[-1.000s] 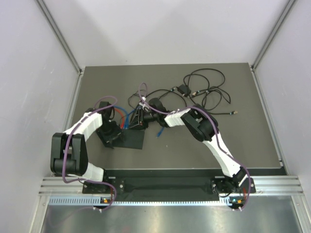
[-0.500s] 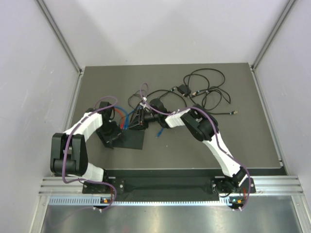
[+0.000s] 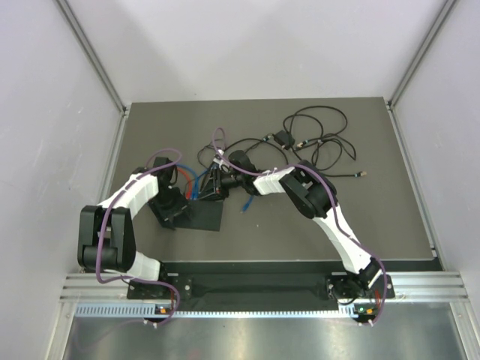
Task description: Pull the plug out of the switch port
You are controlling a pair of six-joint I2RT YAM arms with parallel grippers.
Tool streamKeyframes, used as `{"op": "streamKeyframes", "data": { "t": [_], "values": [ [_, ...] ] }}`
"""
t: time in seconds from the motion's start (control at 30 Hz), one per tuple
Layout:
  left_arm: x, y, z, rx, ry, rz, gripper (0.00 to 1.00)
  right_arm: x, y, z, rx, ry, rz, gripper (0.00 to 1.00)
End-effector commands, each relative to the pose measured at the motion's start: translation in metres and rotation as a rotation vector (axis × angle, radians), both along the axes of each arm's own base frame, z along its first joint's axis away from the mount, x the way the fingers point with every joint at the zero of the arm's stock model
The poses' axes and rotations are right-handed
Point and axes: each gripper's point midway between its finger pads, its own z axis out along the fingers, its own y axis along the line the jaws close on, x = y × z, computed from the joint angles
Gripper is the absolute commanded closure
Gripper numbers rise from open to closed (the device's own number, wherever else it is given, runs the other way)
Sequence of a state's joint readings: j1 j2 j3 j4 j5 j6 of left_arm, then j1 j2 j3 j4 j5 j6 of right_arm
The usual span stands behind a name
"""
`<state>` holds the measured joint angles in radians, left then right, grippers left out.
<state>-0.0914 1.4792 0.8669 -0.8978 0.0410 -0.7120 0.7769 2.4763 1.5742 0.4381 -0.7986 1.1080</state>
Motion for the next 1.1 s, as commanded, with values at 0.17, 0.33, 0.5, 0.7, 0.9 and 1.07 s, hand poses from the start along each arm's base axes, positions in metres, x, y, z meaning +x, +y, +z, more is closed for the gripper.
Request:
{"op": "streamKeyframes", "data": {
  "t": [0.17,0.33,0.5,0.7,0.9,1.07],
  "values": [
    [-0.041,0.021,-0.019,0.123,0.16,-0.033,0.33,0.026,-0.017,-0.034,-0.203,-0.137,-0.103,1.0],
    [-0.044,0.021,-0.021,0.135,0.183,-0.037,0.33,0.046,-0.026,-0.039,-0.244,-0.277,-0.206,1.0],
    [-0.046,0.023,-0.021,0.151,0.192,-0.037,0.33,0.063,-0.03,-0.012,-0.285,-0.432,-0.248,1.0],
    [-0.046,0.023,-0.02,0.156,0.189,-0.036,0.33,0.071,-0.03,0.01,-0.128,-0.211,-0.332,1.0],
    [-0.047,0.022,-0.021,0.159,0.193,-0.039,0.33,0.101,-0.033,0.043,0.023,-0.109,-0.421,1.0],
    [-0.046,0.021,-0.02,0.158,0.185,-0.038,0.33,0.116,-0.036,0.04,-0.047,-0.194,-0.411,1.0]
  ]
}}
